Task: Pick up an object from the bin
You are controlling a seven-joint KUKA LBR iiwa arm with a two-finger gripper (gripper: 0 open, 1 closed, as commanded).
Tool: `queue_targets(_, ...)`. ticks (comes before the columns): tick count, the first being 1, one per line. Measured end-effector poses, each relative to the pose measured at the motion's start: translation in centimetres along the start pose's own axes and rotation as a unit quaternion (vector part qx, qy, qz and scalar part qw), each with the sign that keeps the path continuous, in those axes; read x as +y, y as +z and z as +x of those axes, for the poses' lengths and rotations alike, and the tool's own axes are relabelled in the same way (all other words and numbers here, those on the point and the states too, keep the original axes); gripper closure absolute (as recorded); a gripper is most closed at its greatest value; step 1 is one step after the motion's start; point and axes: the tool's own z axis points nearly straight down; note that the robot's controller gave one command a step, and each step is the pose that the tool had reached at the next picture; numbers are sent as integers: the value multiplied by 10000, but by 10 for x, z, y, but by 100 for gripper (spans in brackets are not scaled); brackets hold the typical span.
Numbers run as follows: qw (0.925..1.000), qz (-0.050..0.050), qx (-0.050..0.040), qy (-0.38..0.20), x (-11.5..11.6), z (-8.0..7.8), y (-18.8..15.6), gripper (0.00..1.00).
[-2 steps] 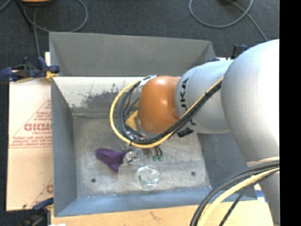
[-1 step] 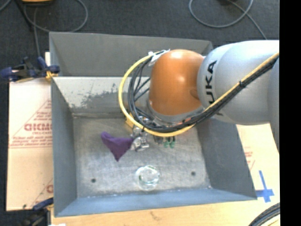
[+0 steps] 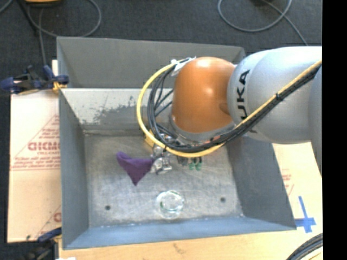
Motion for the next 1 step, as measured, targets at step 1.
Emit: queue_targets(1,9993,8,23,-385,-6,-6,-32,100)
